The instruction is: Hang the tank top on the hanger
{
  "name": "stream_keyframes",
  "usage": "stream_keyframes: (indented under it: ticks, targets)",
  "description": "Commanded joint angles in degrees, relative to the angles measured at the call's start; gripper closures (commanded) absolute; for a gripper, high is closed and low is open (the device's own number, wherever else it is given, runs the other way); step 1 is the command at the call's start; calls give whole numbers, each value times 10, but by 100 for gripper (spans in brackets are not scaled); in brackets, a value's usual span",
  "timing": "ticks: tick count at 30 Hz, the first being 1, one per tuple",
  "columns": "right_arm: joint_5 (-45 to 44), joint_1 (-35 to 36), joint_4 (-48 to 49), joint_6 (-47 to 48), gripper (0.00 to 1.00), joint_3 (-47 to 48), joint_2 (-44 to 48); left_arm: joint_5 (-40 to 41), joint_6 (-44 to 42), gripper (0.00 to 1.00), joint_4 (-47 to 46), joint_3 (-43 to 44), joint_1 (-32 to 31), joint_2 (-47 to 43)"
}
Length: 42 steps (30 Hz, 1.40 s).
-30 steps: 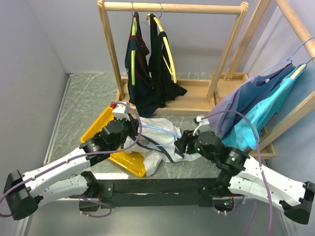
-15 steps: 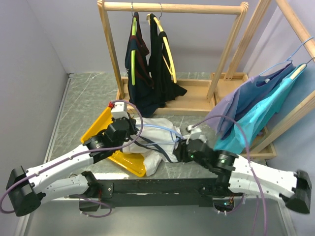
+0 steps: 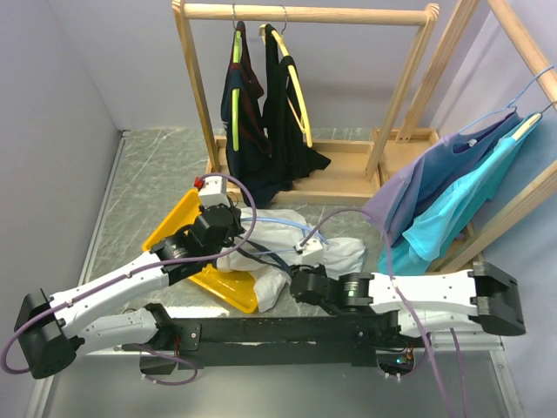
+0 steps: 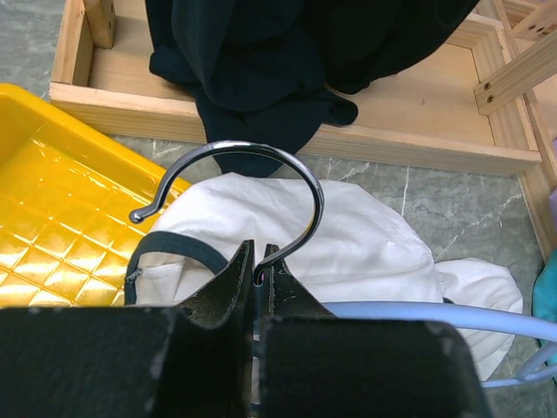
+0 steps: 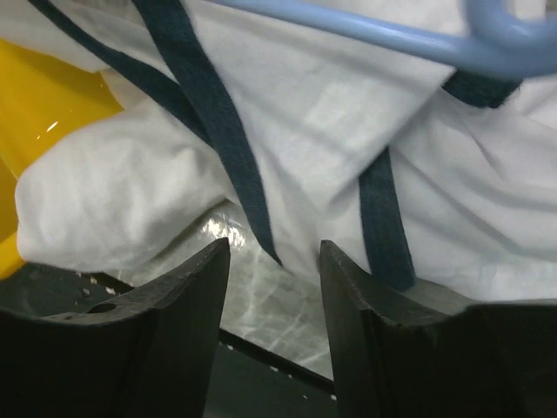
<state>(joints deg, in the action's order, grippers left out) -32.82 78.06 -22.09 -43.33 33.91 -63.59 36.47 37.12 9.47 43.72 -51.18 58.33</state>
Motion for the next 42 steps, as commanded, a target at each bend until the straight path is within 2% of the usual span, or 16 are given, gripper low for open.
stream_keyframes:
  ticks: [1, 3, 5, 6, 7, 8, 10, 13, 17, 18, 22, 27, 35, 42]
  targets:
    - [-75, 13, -13, -30, 43, 51, -61, 7, 1, 99, -10, 33, 2, -16]
    - [-89, 14, -34, -44, 41, 63, -85, 6, 1, 99, -6, 34, 3, -17]
    - [-96, 13, -49, -49, 43, 70, -97, 2, 1, 99, -5, 34, 2, -21]
    - [-97, 13, -50, -54, 50, 69, -102, 1, 0, 99, -5, 33, 2, -21]
    - [-102, 13, -52, -56, 71, 68, -102, 1, -1, 99, -3, 33, 2, -24]
    - [-104, 11, -58, -61, 79, 65, -101, 1, -1, 99, 0, 33, 2, -25]
    - [-109, 10, -67, -70, 90, 61, -84, 2, -1, 99, 5, 34, 2, -31]
    - [-98, 0, -71, -68, 96, 51, -43, 0, 0, 99, 10, 31, 2, -45]
    - [-29, -47, -32, -33, 100, 15, 54, -3, -4, 99, 10, 21, 2, -61]
    - [-10, -82, -23, -16, 100, 8, 71, -1, -5, 99, 15, 18, 2, -63]
    - [66, -148, 4, 23, 100, -3, 138, -2, -8, 99, 10, 3, 2, -87]
    - [135, -208, -4, 52, 100, 27, 146, -3, -19, 99, -10, -27, 2, -124]
    - [192, -289, -42, 62, 100, 64, 174, 19, -46, 99, -38, -63, 2, -146]
    - [217, -324, -71, 81, 100, 94, 181, 40, -60, 99, -73, -88, 1, -145]
